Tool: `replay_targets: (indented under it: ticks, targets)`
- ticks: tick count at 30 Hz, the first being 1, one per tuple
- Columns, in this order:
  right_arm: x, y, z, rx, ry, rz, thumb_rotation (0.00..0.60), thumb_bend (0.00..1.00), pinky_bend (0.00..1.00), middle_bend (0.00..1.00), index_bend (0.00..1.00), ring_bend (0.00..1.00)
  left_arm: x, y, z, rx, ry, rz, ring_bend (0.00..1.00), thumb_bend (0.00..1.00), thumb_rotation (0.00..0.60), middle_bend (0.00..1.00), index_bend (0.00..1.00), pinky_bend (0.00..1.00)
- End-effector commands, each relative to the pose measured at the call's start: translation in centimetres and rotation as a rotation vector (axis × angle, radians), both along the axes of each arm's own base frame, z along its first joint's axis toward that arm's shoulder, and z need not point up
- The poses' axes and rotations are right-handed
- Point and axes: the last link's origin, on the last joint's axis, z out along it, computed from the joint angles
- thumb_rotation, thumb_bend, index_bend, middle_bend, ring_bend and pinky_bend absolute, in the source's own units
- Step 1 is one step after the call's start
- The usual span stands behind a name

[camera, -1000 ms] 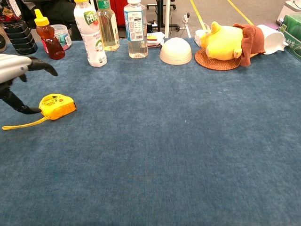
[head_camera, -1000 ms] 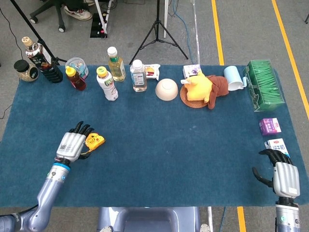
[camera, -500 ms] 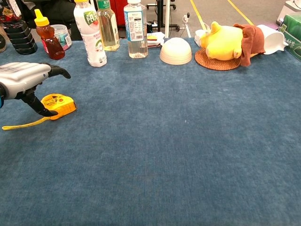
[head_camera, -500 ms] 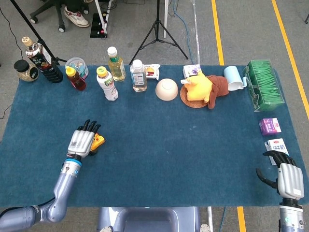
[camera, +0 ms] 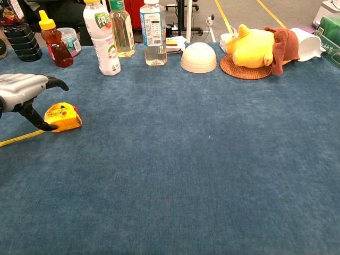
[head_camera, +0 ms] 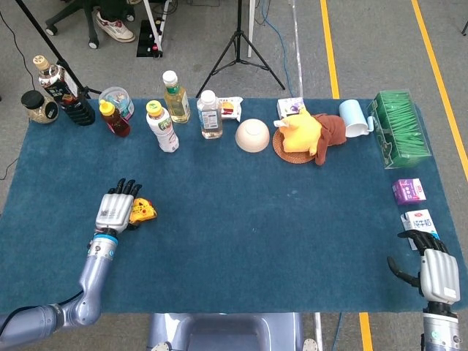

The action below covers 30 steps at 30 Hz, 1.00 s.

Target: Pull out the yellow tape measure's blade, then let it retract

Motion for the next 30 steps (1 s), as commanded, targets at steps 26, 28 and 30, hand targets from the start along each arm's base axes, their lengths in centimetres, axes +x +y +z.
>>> replay_targets:
  ticks: [26,28,30]
  targets:
    - [0.7,0.8,0.5,-0.033,-0.011,-0.007,0.544,0.29,0.24,0.31,0.34,0.24,-1.1,1.8,2.0,-0.201,-0.012,-0.107,0.00,0.19,0.599,0.10,0.14,0.22]
    - [0.7,0.9,0.5,-0.037,-0.011,-0.009,0.544,0.29,0.24,0.31,0.34,0.24,-1.1,2.1,2.0,-0.206,-0.010,-0.110,0.00,0.20,0.600,0.10,0.16,0.23]
    - [0.6,1.0,0.5,-0.038,-0.013,-0.012,0.543,0.29,0.24,0.31,0.34,0.24,-1.1,2.3,2.0,-0.207,-0.007,-0.112,0.00,0.20,0.600,0.10,0.17,0.23]
